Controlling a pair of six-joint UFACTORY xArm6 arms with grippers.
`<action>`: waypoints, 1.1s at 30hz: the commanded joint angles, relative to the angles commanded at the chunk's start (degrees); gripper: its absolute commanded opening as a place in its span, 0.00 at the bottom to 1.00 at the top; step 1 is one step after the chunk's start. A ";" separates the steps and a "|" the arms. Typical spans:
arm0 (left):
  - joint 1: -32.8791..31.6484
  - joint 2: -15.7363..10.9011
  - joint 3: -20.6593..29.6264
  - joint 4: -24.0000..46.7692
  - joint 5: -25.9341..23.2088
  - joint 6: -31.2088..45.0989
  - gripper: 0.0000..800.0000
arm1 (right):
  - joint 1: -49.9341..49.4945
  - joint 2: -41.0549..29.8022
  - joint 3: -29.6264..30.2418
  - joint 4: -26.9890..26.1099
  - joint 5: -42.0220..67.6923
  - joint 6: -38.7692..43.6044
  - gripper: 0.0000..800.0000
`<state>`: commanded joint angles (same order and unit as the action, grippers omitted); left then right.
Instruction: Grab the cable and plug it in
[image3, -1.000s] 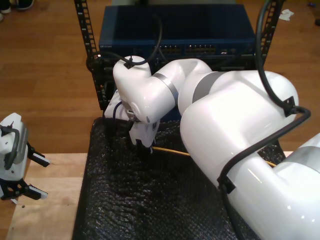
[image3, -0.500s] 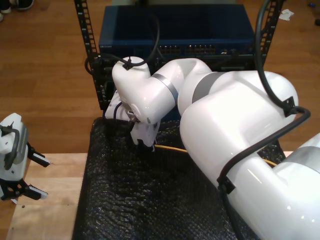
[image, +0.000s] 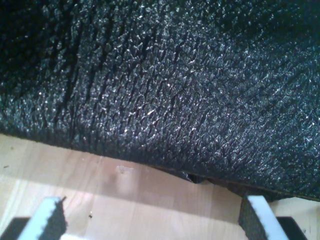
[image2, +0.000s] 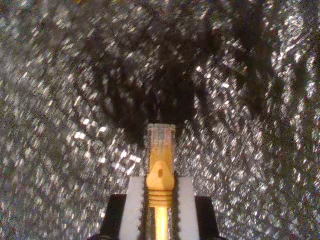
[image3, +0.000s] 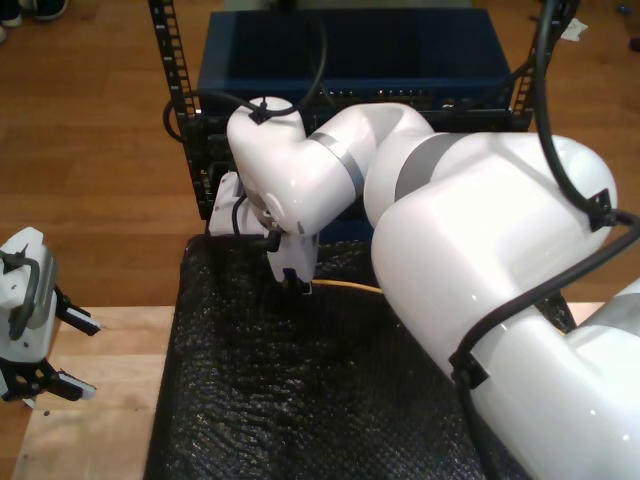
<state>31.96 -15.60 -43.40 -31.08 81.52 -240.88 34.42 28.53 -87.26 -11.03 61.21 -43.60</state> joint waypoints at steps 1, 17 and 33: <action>0.00 0.00 0.00 -0.09 0.09 0.00 1.00 | 0.00 -0.26 0.00 0.00 0.44 -0.62 0.01; -0.79 -0.35 0.53 -0.35 1.23 -0.18 1.00 | -9.49 -14.86 2.37 18.90 13.80 -14.51 0.01; -12.31 -0.62 -3.34 -8.53 7.03 -6.33 1.00 | -19.78 -34.20 17.76 29.36 15.03 -23.74 0.01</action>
<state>19.65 -16.22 -46.74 -39.60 88.55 -247.21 14.64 -5.67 -69.51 18.33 76.24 -67.34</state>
